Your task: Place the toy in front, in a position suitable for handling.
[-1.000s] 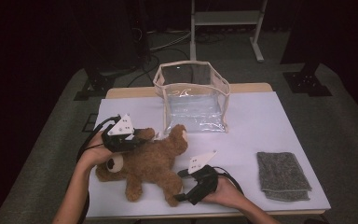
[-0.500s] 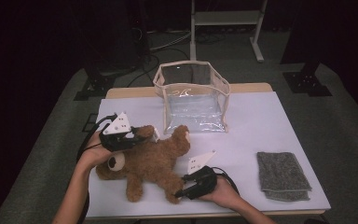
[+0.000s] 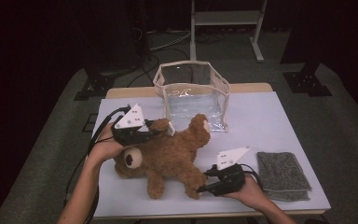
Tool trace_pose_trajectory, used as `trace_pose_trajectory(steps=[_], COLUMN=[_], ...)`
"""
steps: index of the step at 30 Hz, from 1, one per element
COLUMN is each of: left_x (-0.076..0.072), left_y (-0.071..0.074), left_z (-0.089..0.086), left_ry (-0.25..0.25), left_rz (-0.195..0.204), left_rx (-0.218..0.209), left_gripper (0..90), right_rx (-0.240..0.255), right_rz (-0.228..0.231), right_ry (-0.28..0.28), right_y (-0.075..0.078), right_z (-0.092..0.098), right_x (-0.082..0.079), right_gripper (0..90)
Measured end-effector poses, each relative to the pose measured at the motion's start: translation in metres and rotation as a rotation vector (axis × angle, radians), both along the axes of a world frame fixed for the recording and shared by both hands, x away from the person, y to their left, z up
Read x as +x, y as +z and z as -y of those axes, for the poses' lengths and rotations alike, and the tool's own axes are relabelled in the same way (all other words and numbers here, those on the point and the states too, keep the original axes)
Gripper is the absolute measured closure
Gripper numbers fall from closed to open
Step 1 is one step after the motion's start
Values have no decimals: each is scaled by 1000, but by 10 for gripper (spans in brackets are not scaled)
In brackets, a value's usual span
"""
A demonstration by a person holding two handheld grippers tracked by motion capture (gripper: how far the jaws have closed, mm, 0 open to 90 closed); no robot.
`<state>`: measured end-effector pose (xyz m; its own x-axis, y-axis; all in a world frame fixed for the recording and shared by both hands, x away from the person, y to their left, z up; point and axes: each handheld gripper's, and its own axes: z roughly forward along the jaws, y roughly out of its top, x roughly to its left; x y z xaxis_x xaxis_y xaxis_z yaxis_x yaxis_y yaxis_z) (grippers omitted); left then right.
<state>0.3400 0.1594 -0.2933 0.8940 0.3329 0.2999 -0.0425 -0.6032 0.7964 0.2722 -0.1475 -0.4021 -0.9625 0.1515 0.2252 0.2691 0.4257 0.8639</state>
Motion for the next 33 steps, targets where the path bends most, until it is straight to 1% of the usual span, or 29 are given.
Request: trace_pose_trajectory(steps=[2,3,5,8,10,11,13,16,19,20,22,23,24,25,26,30,32,33], left_x=[-1,-1,0,3,5,8,11,17,22,23,24,24,25,25,25,24,23,22], left_y=[2,3,3,-1,-5,-9,-14,-29,-41,-43,-46,-47,-46,-46,-45,-40,-38,-35], left_z=[14,20,35,59,74,85,100,125,142,145,149,149,148,147,146,138,132,127], left_ry=[-28,-45,-72,-113,-137,-151,-169,-199,-215,-224,-230,-234,-233,-236,-241,-238,-240,-242], left_rz=[2,5,0,-5,-12,-18,-30,-50,-68,-71,-80,-82,-81,-85,-83,-72,-68,-68], left_rx=[3,12,17,25,28,35,39,68,94,103,95,93,96,98,105,117,112,96], left_gripper=[725,725,724,724,723,723,722,720,713,708,689,682,673,659,648,589,566,551], right_rx=[5,5,-13,-41,-59,-65,-90,-111,-132,-148,-169,-170,-163,-174,-188,-180,-187,-197], right_rz=[3,4,12,19,21,20,14,-9,-37,-46,-44,-49,-59,-68,-76,-41,-30,-23], right_ry=[-21,-33,-53,-81,-102,-107,-136,-174,-196,-193,-198,-199,-200,-195,-195,-204,-197,-195], right_y=[3,5,10,15,15,14,10,-2,-17,-24,-31,-34,-35,-34,-33,-17,-12,-11], right_z=[17,26,44,69,84,89,104,121,129,129,128,129,130,130,131,129,123,120], right_x=[-3,-5,-9,-14,-18,-20,-24,-26,-27,-27,-28,-28,-27,-26,-25,-23,-20,-19], right_gripper=[604,603,602,601,601,601,599,593,582,575,545,527,488,425,385,306,281,273])
